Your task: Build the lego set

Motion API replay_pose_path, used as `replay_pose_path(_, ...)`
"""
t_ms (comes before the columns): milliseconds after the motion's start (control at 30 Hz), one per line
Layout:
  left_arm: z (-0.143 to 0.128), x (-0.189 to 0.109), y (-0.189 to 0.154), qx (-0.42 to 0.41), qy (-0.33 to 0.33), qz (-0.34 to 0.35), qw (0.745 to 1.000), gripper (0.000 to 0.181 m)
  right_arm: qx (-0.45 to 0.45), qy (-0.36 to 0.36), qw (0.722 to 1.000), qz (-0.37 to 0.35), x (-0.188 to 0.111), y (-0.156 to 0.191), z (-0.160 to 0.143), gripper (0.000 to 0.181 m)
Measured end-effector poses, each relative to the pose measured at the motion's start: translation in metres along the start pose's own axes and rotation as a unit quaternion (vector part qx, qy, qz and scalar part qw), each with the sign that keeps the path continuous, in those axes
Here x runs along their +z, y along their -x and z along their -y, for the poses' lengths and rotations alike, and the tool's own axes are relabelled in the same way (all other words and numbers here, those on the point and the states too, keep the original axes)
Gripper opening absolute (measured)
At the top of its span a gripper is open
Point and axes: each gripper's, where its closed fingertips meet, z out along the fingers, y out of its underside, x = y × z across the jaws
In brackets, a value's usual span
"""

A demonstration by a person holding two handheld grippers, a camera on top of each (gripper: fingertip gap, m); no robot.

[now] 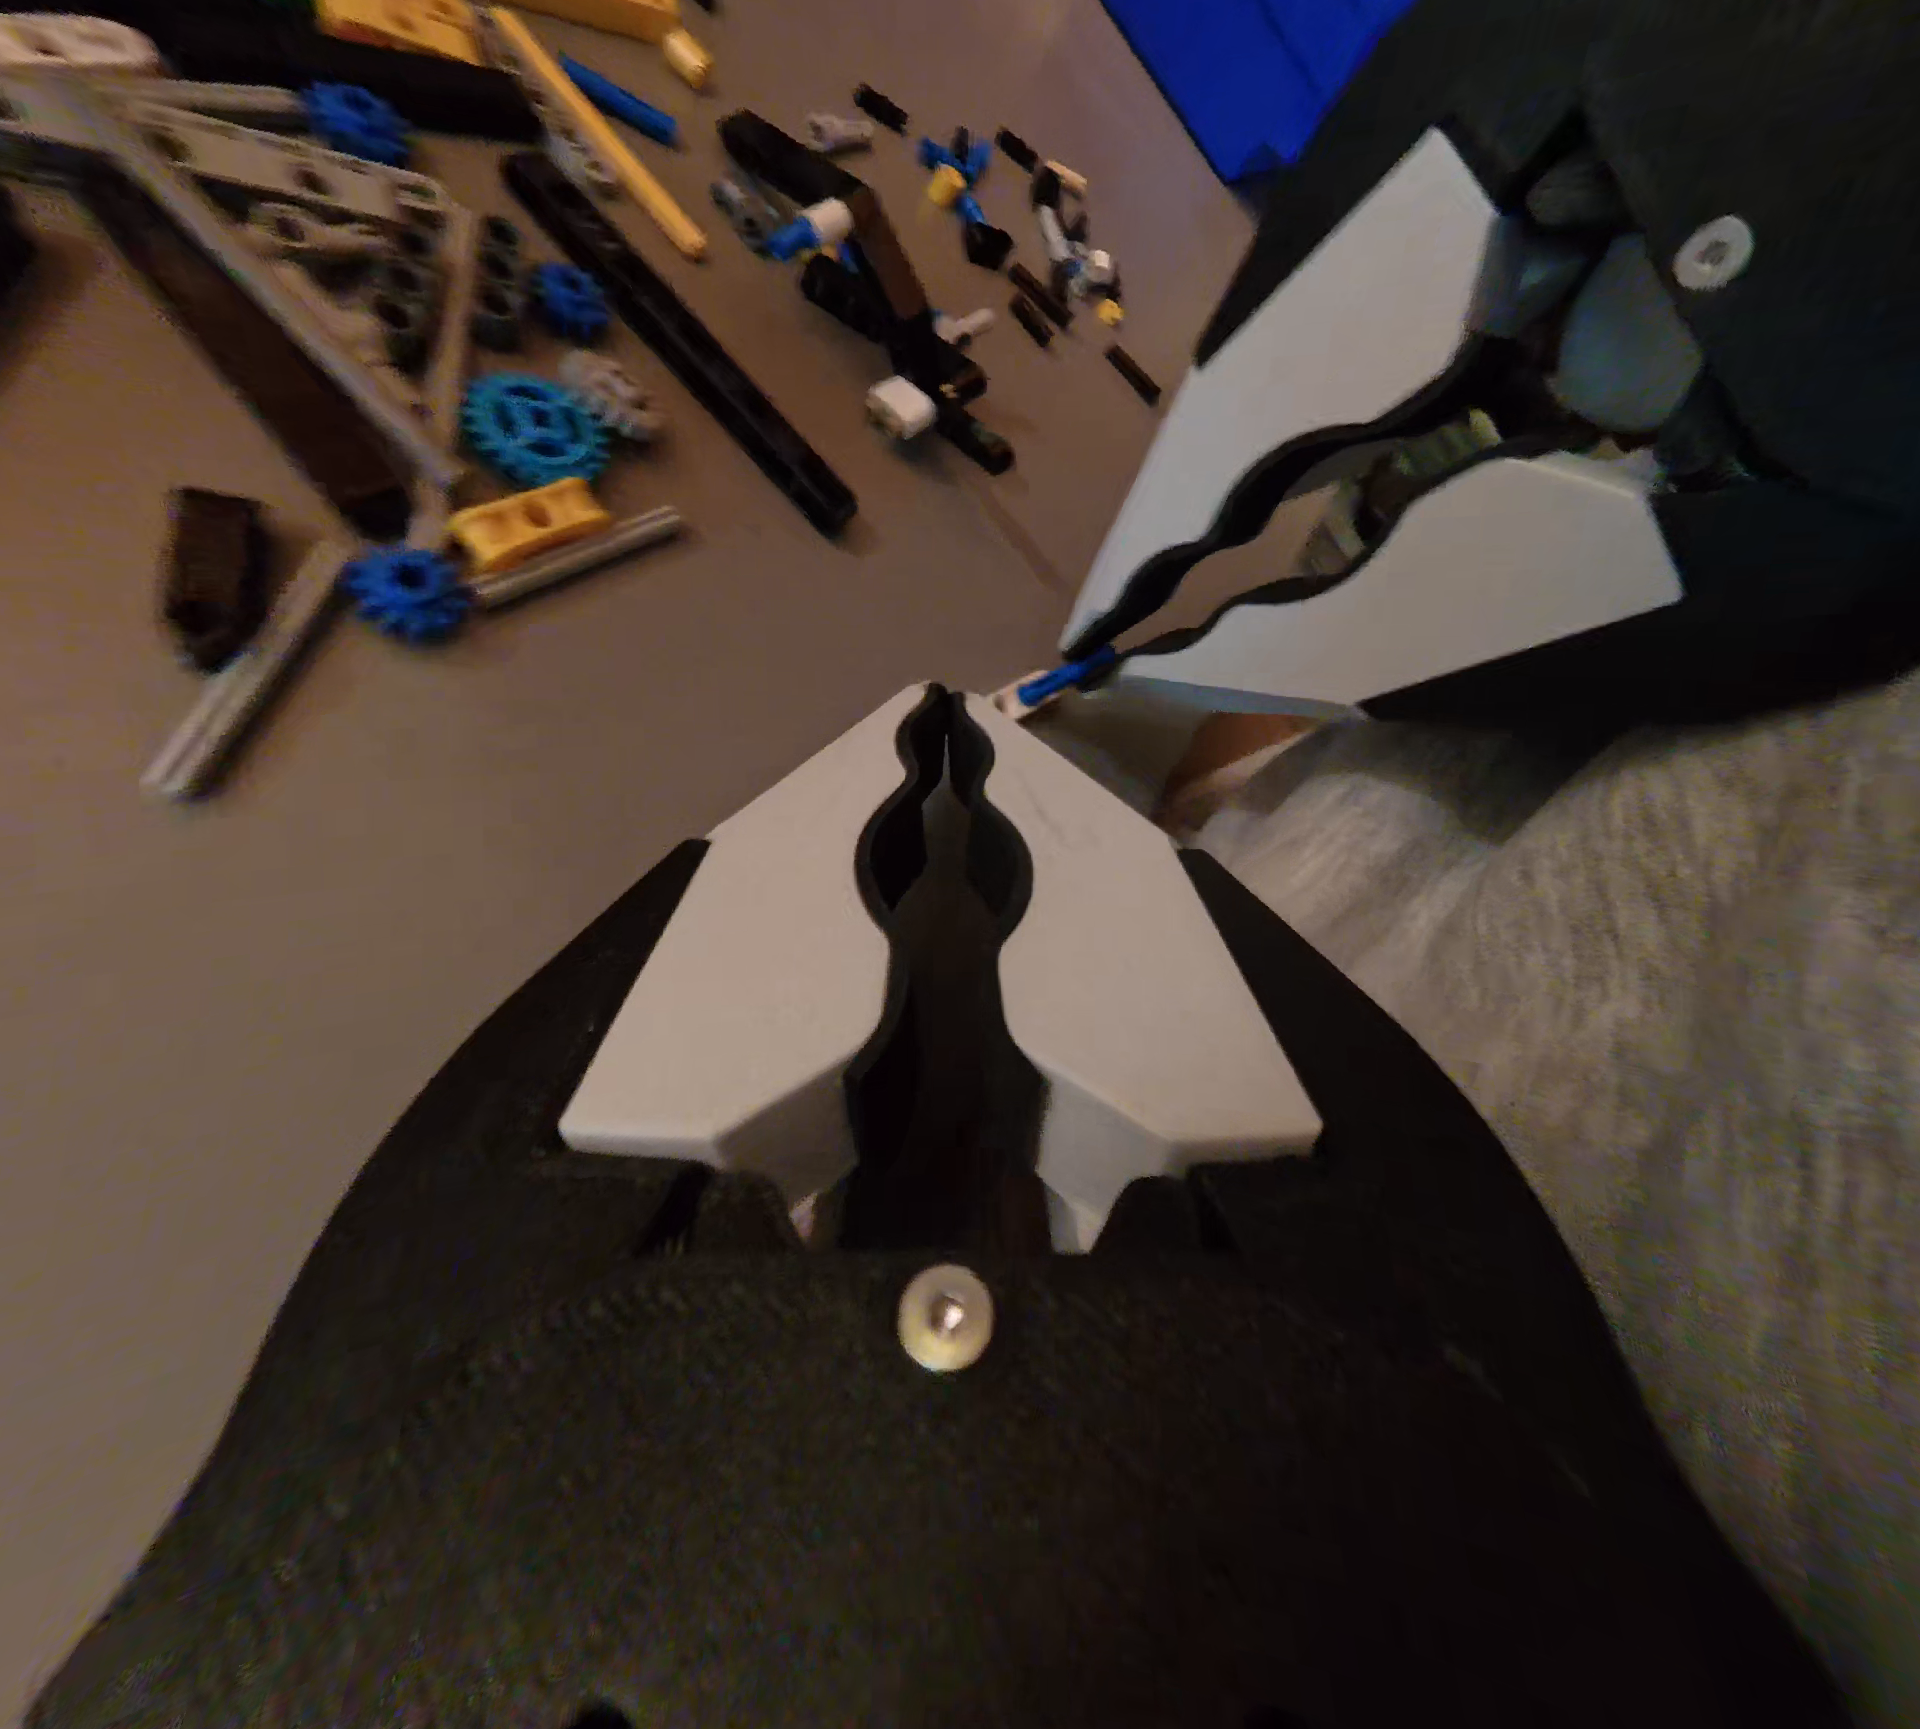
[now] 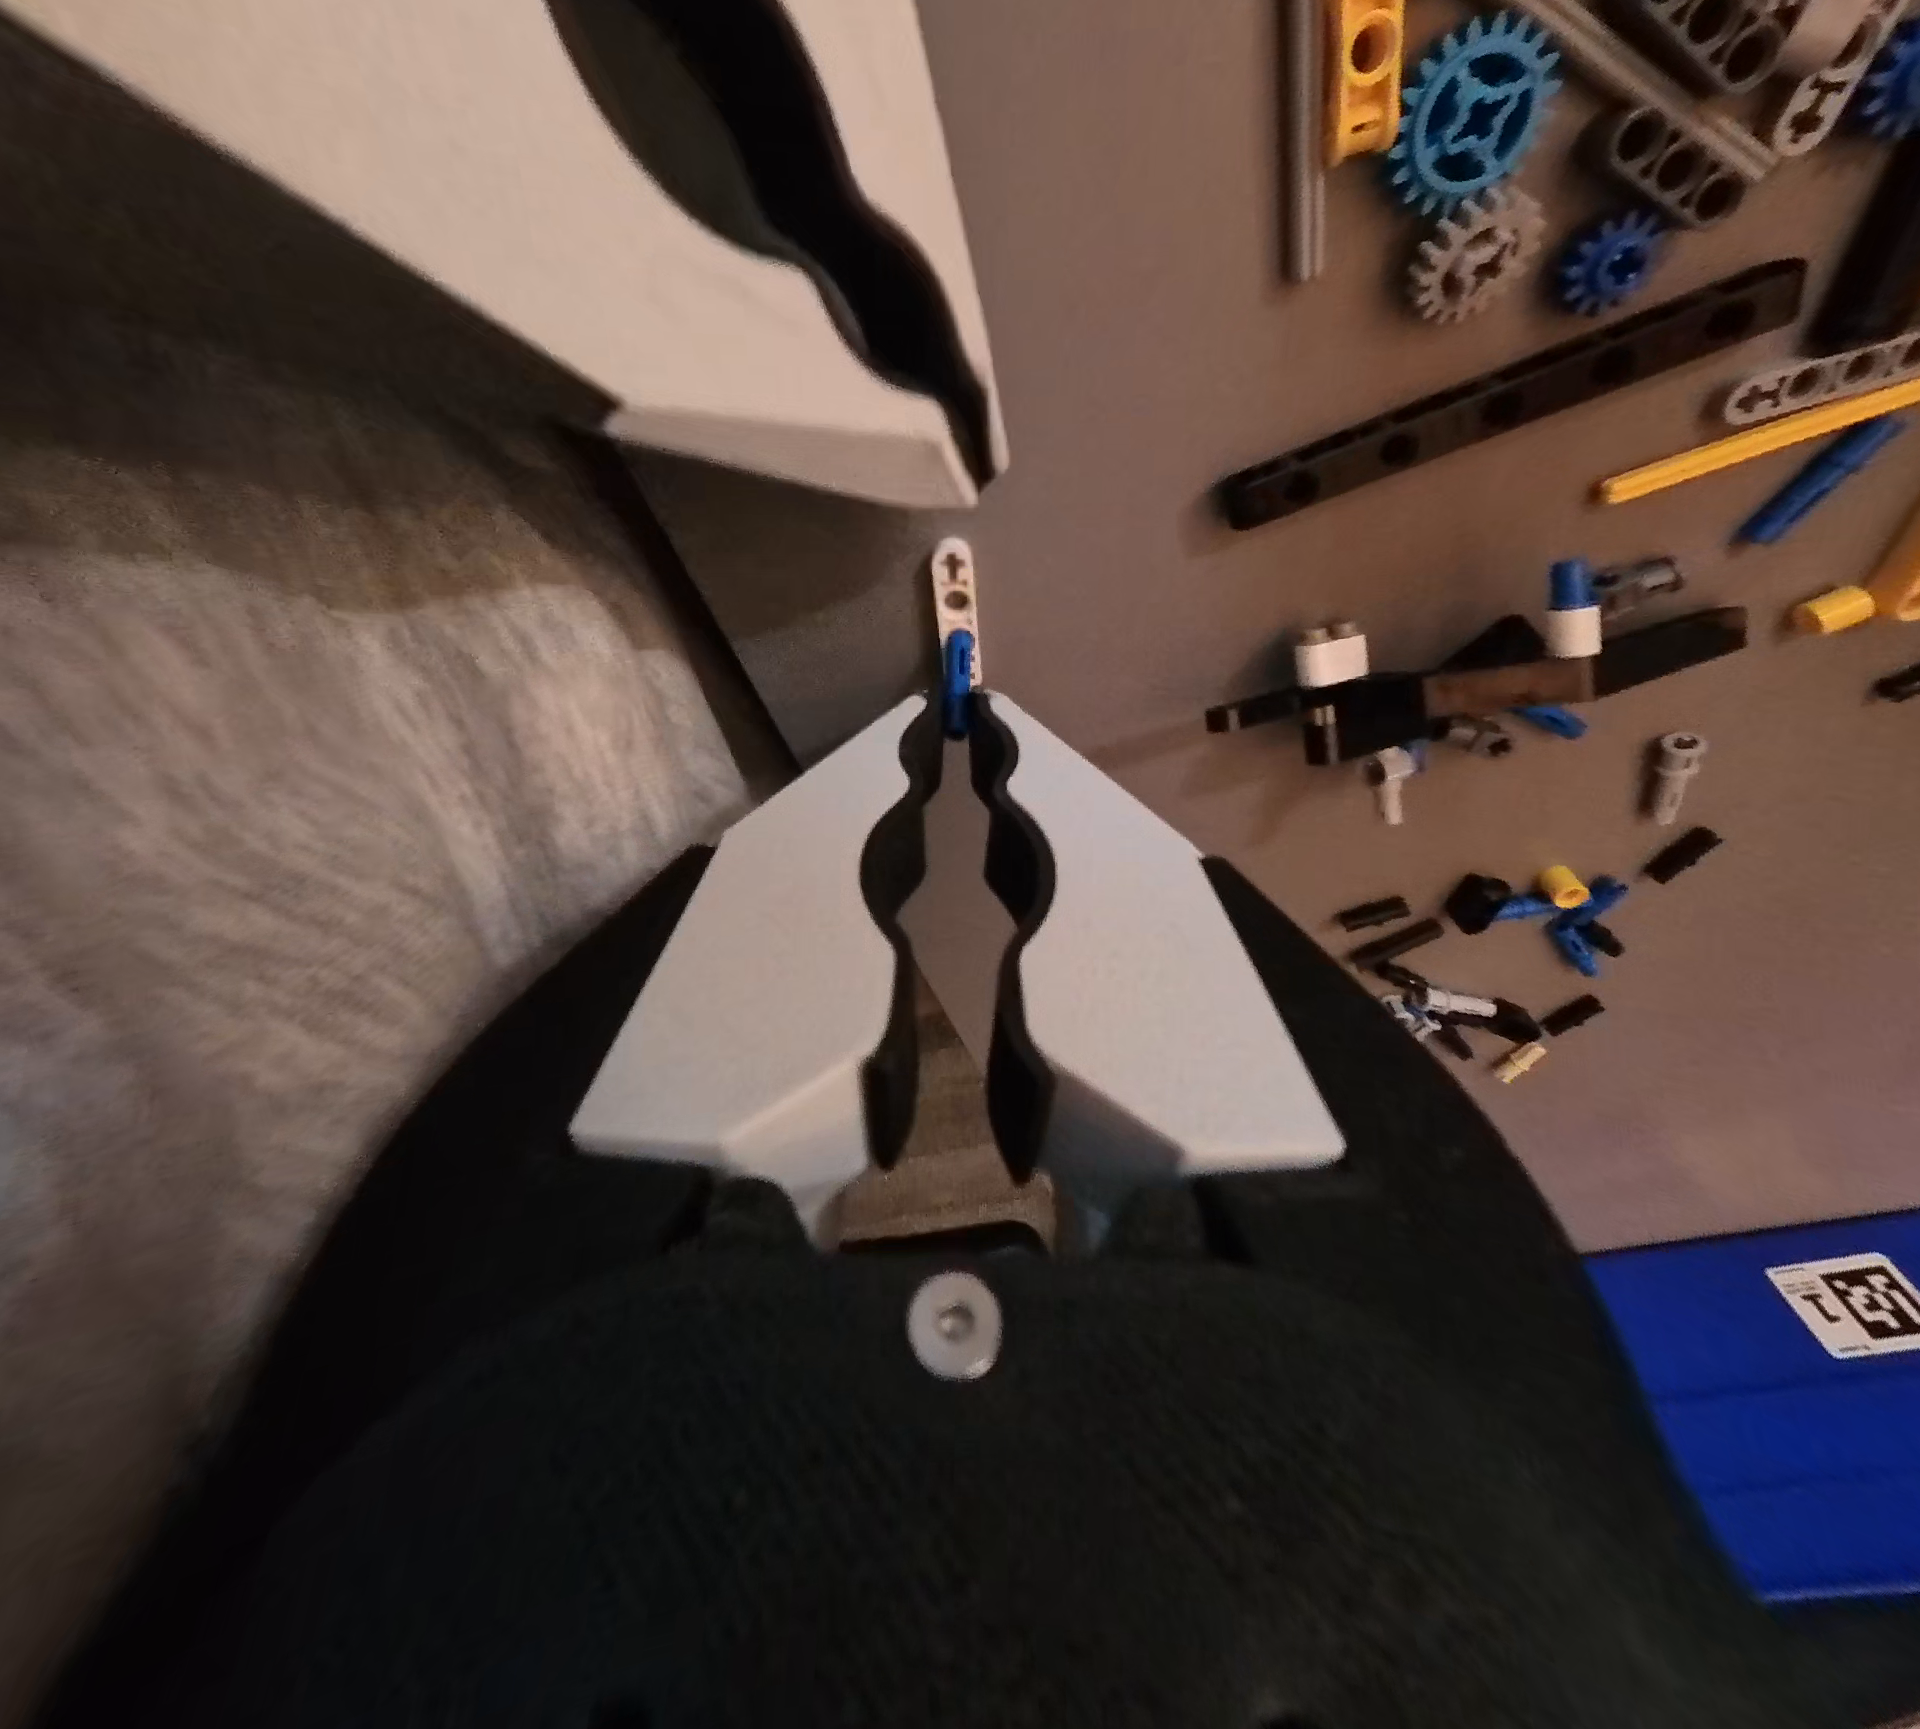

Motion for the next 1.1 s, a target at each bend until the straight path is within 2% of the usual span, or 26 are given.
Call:
replay_pose_path(433,-0.005,0.001,0.000,-0.002,0.028,-0.011,1.000,0.000,-0.026,0.033,0.999,-0.008,0.000,-0.001,0.007,0.003)
replay_pose_path(700,-0.005,0.001,-0.001,-0.006,0.029,-0.018,0.999,0.000,-0.016,0.001,1.000,-0.009,-0.001,-0.002,0.017,0.003)
replay_pose_path(1100,-0.004,0.000,-0.003,0.003,0.015,-0.014,1.000,0.000,0.000,-0.035,0.999,-0.014,-0.003,0.001,0.005,0.003)
